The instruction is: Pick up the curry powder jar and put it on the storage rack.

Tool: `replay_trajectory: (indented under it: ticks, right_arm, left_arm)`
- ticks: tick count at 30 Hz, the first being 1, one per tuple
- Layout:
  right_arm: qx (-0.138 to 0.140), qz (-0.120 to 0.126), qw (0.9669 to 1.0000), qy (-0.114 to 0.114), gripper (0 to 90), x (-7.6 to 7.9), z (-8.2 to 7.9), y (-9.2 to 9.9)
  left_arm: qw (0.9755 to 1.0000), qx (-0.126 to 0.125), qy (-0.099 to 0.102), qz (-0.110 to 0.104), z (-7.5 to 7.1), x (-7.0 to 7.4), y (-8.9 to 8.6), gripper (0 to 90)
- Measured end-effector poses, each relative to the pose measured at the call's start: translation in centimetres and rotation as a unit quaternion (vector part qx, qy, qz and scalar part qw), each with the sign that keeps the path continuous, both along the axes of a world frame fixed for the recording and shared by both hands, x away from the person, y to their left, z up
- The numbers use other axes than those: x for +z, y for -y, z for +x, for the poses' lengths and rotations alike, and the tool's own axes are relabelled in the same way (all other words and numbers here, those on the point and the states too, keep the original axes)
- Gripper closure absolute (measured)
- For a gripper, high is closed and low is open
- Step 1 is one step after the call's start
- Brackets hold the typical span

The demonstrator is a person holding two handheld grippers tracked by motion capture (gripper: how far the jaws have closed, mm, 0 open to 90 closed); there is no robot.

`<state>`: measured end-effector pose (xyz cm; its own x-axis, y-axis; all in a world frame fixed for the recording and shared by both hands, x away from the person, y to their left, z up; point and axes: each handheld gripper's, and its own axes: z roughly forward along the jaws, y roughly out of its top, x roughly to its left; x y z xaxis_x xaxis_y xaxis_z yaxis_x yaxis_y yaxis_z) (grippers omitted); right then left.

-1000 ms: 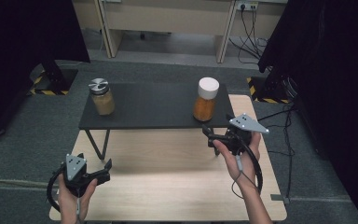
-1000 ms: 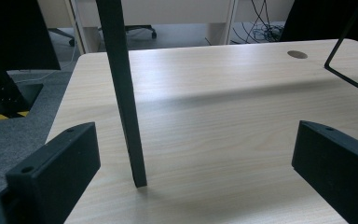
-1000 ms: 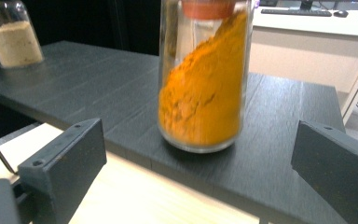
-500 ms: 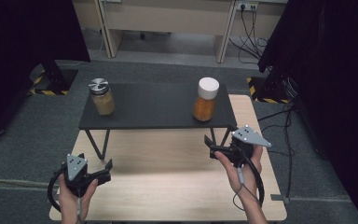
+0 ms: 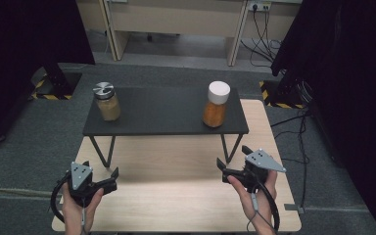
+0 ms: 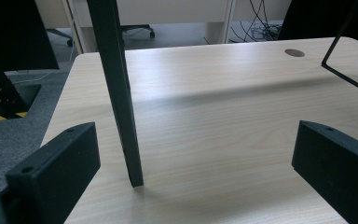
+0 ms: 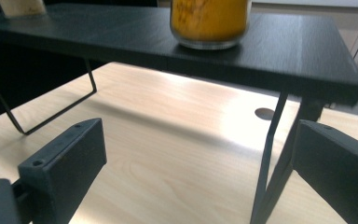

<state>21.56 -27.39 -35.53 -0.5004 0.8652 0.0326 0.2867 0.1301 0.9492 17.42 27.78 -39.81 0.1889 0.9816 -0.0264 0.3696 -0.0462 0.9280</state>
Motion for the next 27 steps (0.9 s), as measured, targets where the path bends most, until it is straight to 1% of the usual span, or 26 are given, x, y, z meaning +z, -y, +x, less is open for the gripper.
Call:
replay_trajectory:
  ticks: [7,8,9,10,12,13,14,15,18,19,20,22,25,26,27]
  right_arm:
    - [0.001,-0.003,1.0000,-0.008,3.5,-1.2,-1.4,0.1]
    - [0.001,-0.003,1.0000,-0.008,3.5,-1.2,-1.4,0.1]
    - [0.002,-0.004,0.9999,-0.011,3.4,-1.5,-1.8,0.1]
    - [0.002,-0.004,0.9999,-0.011,3.4,-1.5,-1.8,0.1]
    - [0.002,-0.004,0.9999,-0.016,3.4,-2.0,-2.2,0.0]
    - [0.002,-0.002,0.9998,-0.020,3.5,-2.5,-2.5,0.1]
    - [0.002,-0.002,0.9998,-0.020,3.5,-2.5,-2.5,0.1]
    - [0.003,0.003,0.9997,-0.025,3.5,-2.8,-2.7,0.2]
    - [-0.001,0.005,0.9996,-0.029,3.4,-3.6,-3.3,0.3]
    - [-0.002,0.009,0.9994,-0.032,3.4,-4.0,-3.5,0.4]
    - [-0.002,0.009,0.9994,-0.032,3.4,-4.0,-3.5,0.4]
    - [-0.004,0.013,0.9993,-0.036,3.4,-4.7,-4.0,0.6]
    - [-0.005,0.015,0.9991,-0.038,3.4,-5.1,-4.2,0.8]
    - [-0.005,0.017,0.9991,-0.040,3.4,-5.5,-4.6,0.9]
    - [-0.005,0.017,0.9991,-0.040,3.4,-5.5,-4.6,0.9]
  left_arm:
    - [1.0000,-0.003,-0.002,0.003,0.1,-0.1,0.3,0.1]
    - [1.0000,-0.003,-0.002,0.003,0.1,-0.1,0.3,0.1]
    - [1.0000,-0.003,-0.002,0.004,0.0,-0.1,0.3,0.1]
    - [1.0000,-0.003,-0.002,0.004,0.0,-0.1,0.3,0.1]
    - [1.0000,-0.002,-0.002,0.004,0.0,-0.1,0.3,0.1]
    - [1.0000,-0.003,-0.004,0.006,0.1,-0.1,0.3,0.1]
    - [1.0000,-0.003,-0.004,0.006,0.1,-0.1,0.3,0.1]
    - [1.0000,-0.003,-0.004,0.006,0.1,-0.2,0.3,0.1]
    - [1.0000,-0.003,-0.006,0.006,0.2,-0.3,0.4,0.1]
    - [0.9999,-0.004,-0.008,0.006,0.2,-0.3,0.4,0.1]
    - [0.9999,-0.004,-0.008,0.006,0.2,-0.3,0.4,0.1]
    - [0.9999,-0.005,-0.008,0.009,0.2,-0.3,0.5,0.1]
    - [0.9999,-0.005,-0.008,0.009,0.2,-0.4,0.6,0.1]
    - [0.9999,-0.005,-0.008,0.009,0.2,-0.4,0.6,0.1]
    - [0.9999,-0.005,-0.008,0.009,0.2,-0.4,0.6,0.1]
